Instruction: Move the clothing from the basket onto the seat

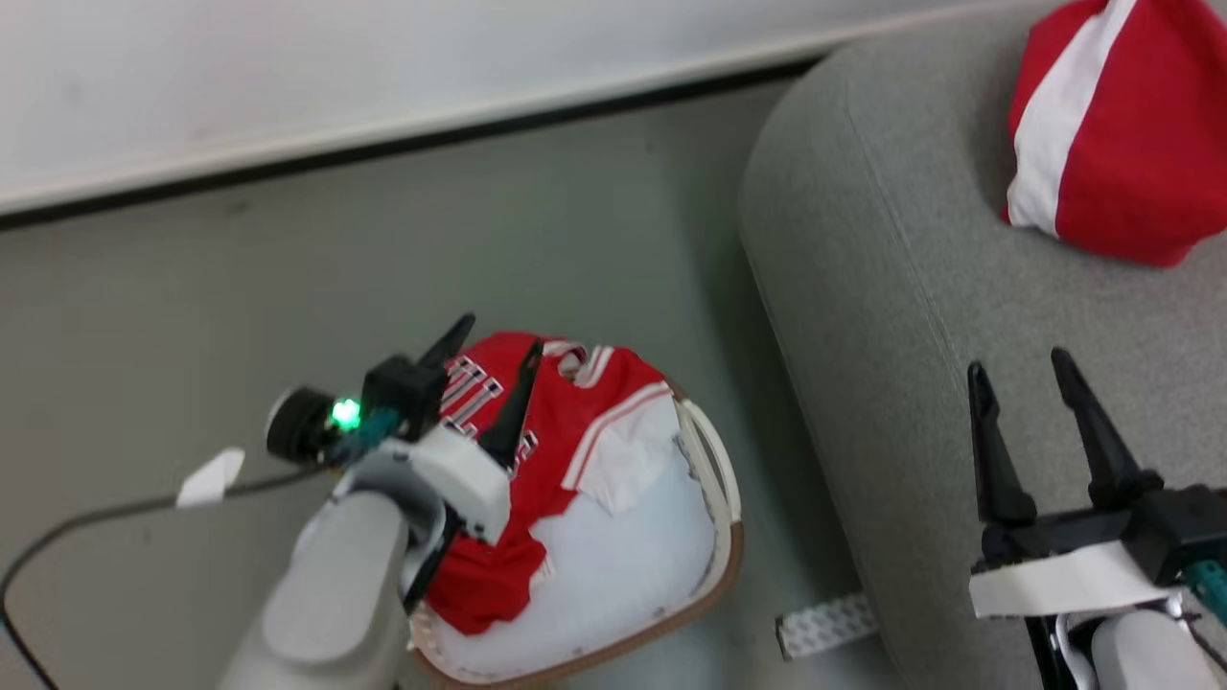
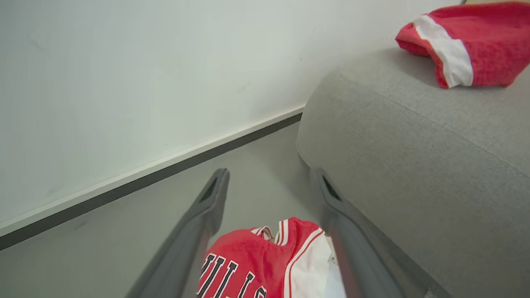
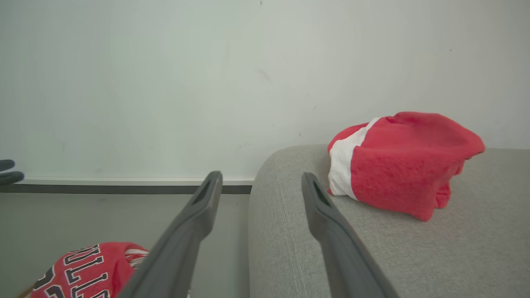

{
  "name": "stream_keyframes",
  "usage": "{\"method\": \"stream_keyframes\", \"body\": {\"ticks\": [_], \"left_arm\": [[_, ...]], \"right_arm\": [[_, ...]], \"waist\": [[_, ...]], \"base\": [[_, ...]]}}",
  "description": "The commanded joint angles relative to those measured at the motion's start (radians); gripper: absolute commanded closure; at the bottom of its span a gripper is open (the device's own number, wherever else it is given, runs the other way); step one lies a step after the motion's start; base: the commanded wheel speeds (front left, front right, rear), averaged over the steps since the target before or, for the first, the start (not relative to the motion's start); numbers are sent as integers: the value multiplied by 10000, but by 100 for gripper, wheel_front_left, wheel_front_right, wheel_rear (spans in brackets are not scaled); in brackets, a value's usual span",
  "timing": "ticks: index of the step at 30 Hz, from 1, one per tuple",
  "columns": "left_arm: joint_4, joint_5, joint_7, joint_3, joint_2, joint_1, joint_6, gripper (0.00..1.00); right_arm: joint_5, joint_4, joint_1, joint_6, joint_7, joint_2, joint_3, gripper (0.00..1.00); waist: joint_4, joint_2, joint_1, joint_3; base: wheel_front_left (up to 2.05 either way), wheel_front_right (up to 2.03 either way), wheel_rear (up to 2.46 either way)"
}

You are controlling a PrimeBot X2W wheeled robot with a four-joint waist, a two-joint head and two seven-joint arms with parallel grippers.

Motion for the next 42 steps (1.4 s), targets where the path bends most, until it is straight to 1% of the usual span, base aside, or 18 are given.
{"method": "stream_keyframes", "body": {"ticks": [1,6,12,20,27,35,36,37,38,40,42], "left_arm": [[348,275,175,-191,207,-534,-29,0],[1668,713,859,-1300,400,-2126,-31,0],[3197,740,1661,-2691,453,-3673,-15,0],[4653,792,2297,-4004,545,-5332,-15,0],[5460,756,2233,-4446,598,-6145,-15,0],[6026,797,2018,-4682,427,-6264,18,0],[6074,803,1971,-4712,409,-6285,28,6],[6152,835,1918,-4787,387,-6350,71,55],[6152,835,1918,-4787,387,-6350,71,55],[6228,821,1860,-4853,347,-6380,80,100],[6288,774,1764,-4890,304,-6404,75,100]], "right_arm": [[188,-131,-320,-22,0,0,28,0],[349,-433,-931,-22,0,2,123,0],[325,-804,-1484,-22,-2,3,356,0],[343,-1538,-1955,-22,-2,-1,866,0],[500,-1765,-2120,-22,-2,-1,1169,0],[602,-1751,-2106,-22,-2,-1,1194,0],[623,-1749,-2108,-22,-2,-1,1198,0],[654,-1743,-2117,-22,-2,-1,1214,0],[654,-1743,-2117,-22,-2,-1,1214,0],[687,-1719,-2115,-22,-2,-1,1216,0],[713,-1685,-2081,-22,-1,-1,1190,0]], "waist": [[-709,-1,-2,1322],[-989,-1,-2,2375],[-1137,-1,-2,3292],[-1177,-1,-2,4244],[-1169,-1,-2,4689],[-1198,-1,-2,4788],[-1207,-1,-2,4799],[-1223,-1,-2,4823],[-1223,-1,-2,4823],[-1235,-1,-2,4835],[-1231,-1,-2,4826]], "base": [[0,0,0],[0,0,0],[0,0,0],[0,0,0],[0,0,0],[0,0,0],[0,0,0],[0,0,0],[0,0,0],[0,0,0],[0,0,0]]}}
